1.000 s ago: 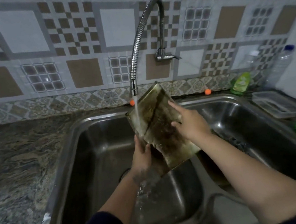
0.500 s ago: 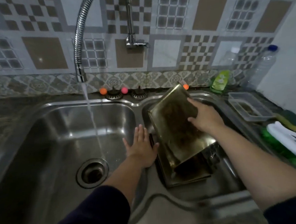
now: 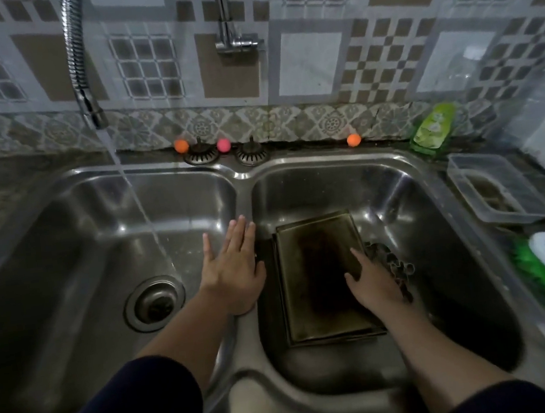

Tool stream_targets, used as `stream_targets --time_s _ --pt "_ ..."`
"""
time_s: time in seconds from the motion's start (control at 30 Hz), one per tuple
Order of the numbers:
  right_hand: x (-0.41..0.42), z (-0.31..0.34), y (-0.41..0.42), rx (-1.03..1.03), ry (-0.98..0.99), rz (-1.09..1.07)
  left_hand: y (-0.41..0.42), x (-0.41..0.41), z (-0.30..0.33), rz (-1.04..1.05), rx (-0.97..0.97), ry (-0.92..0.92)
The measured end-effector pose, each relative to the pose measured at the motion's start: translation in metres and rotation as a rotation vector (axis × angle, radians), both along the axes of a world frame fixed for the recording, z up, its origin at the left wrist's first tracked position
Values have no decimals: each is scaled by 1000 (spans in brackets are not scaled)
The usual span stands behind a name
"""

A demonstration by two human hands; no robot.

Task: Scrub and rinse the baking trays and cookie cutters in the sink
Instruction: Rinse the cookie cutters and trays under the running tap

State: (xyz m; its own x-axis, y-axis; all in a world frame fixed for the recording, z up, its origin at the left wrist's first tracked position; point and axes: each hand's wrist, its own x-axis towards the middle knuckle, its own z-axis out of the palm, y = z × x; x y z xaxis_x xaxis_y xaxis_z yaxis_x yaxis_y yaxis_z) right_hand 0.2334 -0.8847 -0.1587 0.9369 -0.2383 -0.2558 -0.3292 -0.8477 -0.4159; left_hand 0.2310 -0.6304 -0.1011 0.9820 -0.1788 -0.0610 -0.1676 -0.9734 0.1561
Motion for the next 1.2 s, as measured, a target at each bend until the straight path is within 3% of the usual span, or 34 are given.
stream_targets --time_s 0.17,0.3,0.43,0.5,0.67,0.8,0.97,1.2 --pt "-4 2 11 -274 -52 54 0 1 5 6 22 15" --pt "-1 9 15 -260 88 101 4 0 11 -6 48 29" --pt "18 40 31 -162 40 108 7 2 25 -48 97 73" --pt "39 61 46 -102 -48 165 17 11 40 -44 93 -26" --pt "94 132 93 9 -311 255 64 37 120 -84 -7 -721" --pt "141 175 121 202 -522 274 93 58 191 17 -31 -989" --pt "187 217 146 535 -657 199 111 90 223 80 -205 -972" --pt "228 206 144 388 -901 269 116 105 207 4 -374 -1056"
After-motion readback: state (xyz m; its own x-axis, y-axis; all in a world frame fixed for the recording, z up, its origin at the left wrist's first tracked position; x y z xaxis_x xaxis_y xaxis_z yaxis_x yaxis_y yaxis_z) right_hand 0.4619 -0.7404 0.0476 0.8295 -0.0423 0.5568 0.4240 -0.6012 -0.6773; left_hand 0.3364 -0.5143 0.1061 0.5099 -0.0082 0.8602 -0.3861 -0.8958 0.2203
